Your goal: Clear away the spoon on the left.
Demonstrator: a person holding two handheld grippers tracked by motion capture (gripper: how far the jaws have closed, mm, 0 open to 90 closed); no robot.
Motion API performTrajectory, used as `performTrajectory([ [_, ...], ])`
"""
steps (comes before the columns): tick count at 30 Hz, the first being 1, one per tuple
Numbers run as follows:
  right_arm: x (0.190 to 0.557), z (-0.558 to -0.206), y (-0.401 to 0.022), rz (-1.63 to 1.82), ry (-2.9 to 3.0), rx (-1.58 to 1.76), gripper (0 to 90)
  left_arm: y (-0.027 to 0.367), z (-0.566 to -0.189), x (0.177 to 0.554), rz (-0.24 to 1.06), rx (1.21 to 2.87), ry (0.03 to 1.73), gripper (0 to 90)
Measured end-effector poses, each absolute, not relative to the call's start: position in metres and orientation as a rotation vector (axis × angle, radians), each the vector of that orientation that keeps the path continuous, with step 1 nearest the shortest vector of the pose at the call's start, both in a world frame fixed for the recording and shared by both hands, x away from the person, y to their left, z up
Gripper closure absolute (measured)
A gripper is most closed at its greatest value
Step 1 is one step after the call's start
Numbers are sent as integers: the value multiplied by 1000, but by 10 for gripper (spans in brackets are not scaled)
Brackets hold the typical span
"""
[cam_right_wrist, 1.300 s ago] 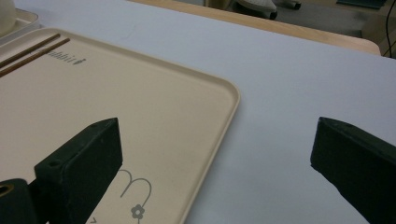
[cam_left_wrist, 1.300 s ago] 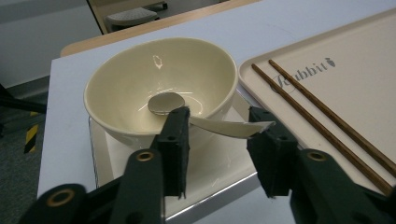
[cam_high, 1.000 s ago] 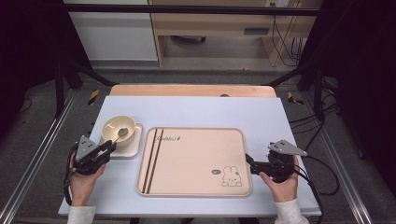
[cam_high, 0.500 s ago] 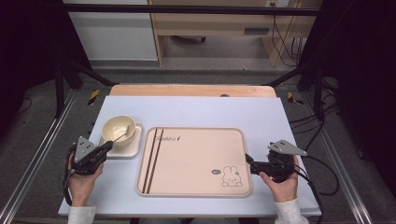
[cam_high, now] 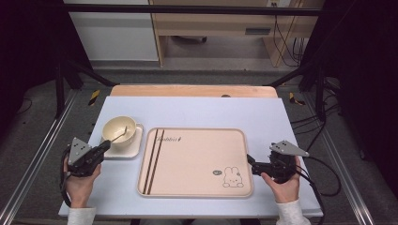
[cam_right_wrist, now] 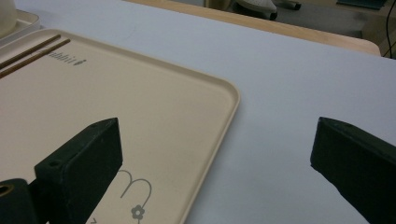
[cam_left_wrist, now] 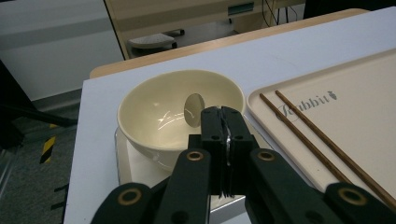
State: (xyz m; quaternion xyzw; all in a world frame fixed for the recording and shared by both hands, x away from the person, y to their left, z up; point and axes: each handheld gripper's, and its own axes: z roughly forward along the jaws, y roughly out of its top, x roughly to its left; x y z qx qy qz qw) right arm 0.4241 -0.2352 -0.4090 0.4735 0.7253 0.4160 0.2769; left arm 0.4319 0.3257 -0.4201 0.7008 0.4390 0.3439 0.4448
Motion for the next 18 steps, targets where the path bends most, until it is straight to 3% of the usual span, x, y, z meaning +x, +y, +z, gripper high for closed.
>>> performTrajectory([
  [18, 423, -407, -237, 1126, 1942, 1266, 21, 321, -397, 415, 883, 1668, 1047, 889],
])
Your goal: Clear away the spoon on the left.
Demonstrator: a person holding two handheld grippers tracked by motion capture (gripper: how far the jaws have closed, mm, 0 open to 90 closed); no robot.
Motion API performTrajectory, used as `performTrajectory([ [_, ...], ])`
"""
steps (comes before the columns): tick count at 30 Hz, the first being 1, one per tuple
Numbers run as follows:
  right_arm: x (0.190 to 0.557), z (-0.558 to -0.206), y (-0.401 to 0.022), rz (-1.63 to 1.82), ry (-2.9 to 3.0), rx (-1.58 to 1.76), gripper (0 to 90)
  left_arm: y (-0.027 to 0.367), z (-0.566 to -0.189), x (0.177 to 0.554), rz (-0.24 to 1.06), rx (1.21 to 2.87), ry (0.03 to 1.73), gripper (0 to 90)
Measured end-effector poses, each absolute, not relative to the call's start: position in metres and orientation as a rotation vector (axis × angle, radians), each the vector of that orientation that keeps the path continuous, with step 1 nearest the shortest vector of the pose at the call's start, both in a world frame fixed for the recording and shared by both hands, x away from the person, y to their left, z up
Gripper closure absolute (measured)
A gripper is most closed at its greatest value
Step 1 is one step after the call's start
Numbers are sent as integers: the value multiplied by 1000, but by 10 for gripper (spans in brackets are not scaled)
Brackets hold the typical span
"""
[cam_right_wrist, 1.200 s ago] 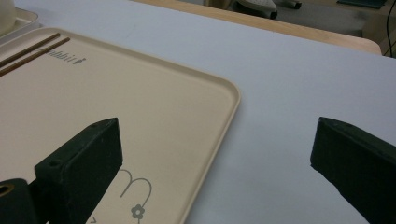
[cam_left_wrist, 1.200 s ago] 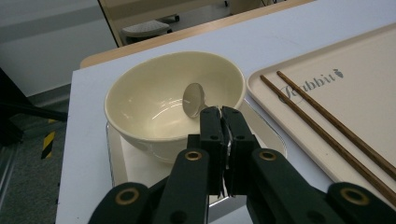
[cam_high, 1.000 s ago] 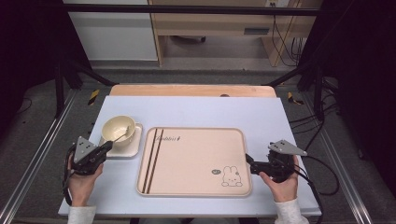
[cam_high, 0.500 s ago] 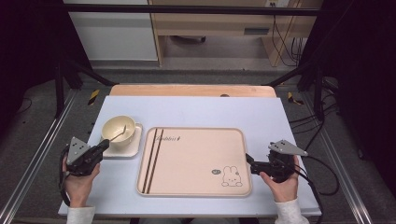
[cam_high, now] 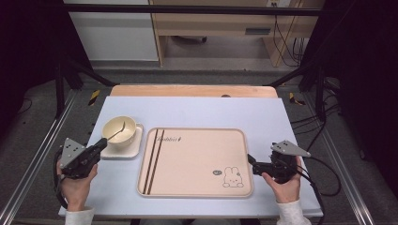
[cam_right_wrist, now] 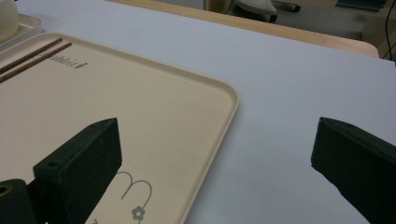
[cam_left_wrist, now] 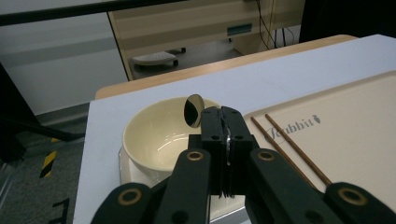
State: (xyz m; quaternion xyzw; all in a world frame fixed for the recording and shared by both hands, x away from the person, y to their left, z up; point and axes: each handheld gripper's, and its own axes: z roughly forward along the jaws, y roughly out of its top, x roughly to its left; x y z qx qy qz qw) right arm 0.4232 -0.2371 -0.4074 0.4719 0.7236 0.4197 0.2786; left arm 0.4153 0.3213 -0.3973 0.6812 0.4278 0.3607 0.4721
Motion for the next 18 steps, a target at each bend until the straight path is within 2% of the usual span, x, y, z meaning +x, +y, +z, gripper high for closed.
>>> performTrajectory([
  [18, 422, -406, -238, 1131, 1937, 1267, 20, 293, -381, 402, 885, 1682, 941, 889],
])
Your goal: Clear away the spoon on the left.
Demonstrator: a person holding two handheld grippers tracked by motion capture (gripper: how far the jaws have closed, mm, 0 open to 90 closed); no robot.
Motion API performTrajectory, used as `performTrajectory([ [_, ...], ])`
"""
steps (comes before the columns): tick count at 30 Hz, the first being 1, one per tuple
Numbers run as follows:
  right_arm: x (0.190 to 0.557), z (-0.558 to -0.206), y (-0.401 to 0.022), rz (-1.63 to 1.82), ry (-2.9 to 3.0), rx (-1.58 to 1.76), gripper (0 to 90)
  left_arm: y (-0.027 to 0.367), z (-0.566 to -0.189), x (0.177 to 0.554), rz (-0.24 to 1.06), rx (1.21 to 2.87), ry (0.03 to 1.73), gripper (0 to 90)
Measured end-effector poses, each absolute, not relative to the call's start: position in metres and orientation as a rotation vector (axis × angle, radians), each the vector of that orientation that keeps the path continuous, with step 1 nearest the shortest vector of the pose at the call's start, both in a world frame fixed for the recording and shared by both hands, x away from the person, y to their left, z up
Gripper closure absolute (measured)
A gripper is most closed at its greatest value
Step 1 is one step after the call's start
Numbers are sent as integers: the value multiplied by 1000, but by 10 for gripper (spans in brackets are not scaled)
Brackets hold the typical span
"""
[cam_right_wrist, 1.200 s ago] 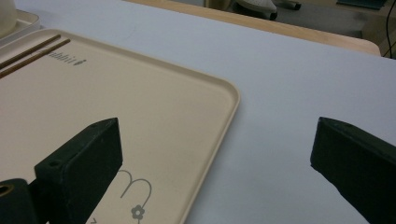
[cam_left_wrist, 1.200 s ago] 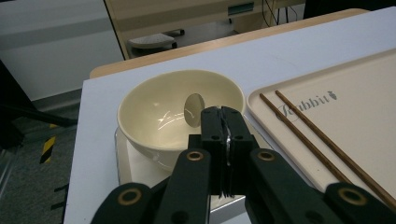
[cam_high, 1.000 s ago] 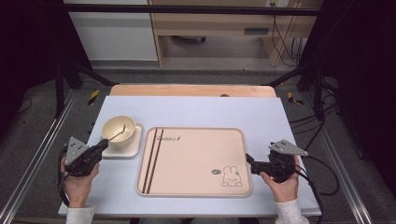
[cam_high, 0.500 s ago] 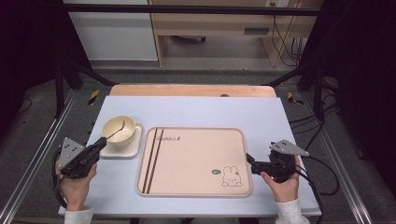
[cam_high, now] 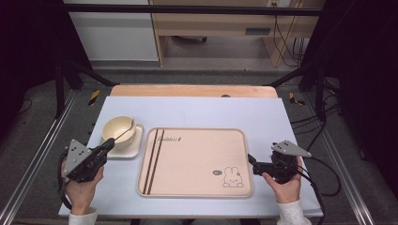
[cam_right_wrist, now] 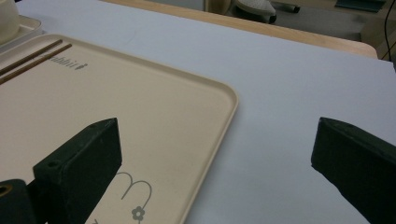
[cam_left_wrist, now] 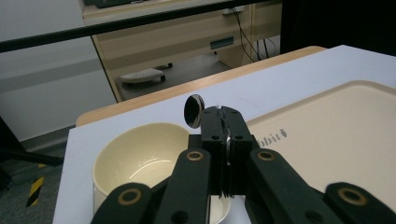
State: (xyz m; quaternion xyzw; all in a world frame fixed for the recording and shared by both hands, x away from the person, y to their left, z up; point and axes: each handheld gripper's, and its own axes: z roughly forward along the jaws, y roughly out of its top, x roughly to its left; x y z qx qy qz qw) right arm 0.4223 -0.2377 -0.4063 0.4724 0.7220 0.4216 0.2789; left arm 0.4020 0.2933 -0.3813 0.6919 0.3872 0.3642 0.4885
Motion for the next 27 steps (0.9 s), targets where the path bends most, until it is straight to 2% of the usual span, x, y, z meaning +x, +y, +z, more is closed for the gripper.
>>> performTrajectory([
  [27, 423, -407, -238, 1124, 1937, 1269, 20, 230, -395, 410, 822, 1856, 792, 889],
])
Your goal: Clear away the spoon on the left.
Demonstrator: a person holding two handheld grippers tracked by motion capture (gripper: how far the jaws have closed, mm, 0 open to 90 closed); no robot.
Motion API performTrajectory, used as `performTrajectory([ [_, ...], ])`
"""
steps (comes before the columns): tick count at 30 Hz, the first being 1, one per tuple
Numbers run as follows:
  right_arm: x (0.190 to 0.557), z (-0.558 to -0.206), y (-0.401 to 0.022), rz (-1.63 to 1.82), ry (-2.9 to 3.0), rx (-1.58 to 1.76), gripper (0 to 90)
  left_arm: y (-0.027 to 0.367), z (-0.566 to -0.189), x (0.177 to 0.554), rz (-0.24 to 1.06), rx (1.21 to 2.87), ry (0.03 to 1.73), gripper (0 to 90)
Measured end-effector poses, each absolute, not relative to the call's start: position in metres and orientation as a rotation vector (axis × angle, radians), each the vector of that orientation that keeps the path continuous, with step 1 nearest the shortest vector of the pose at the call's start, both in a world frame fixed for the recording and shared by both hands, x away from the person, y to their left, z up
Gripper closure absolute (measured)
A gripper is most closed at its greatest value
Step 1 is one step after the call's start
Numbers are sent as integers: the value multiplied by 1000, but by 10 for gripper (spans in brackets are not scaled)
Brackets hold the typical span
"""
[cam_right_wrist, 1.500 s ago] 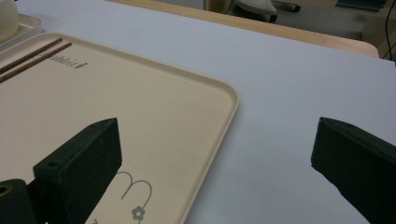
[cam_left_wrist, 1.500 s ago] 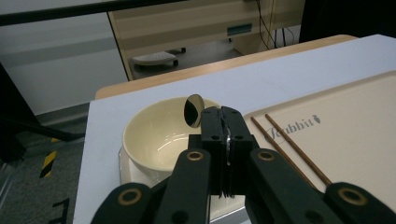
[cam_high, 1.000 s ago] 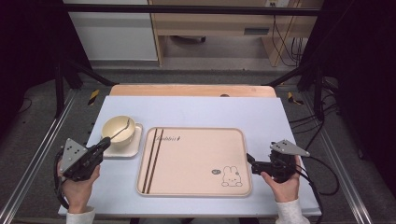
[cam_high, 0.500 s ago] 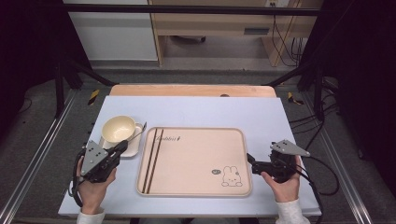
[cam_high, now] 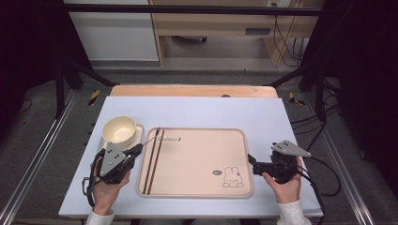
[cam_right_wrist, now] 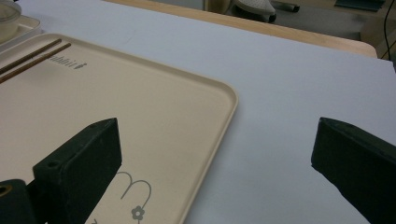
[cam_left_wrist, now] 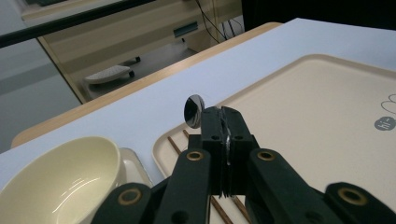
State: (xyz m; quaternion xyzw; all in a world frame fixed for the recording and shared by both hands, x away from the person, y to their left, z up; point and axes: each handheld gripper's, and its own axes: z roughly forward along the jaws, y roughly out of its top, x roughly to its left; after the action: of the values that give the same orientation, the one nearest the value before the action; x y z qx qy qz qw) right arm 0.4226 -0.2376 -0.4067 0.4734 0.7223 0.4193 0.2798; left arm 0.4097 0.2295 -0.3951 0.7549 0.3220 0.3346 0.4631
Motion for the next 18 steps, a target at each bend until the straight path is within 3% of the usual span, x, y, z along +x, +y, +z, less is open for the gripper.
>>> performTrajectory([
  [18, 422, -407, -238, 1118, 1939, 1269, 18, 201, -407, 433, 817, 1946, 744, 889],
])
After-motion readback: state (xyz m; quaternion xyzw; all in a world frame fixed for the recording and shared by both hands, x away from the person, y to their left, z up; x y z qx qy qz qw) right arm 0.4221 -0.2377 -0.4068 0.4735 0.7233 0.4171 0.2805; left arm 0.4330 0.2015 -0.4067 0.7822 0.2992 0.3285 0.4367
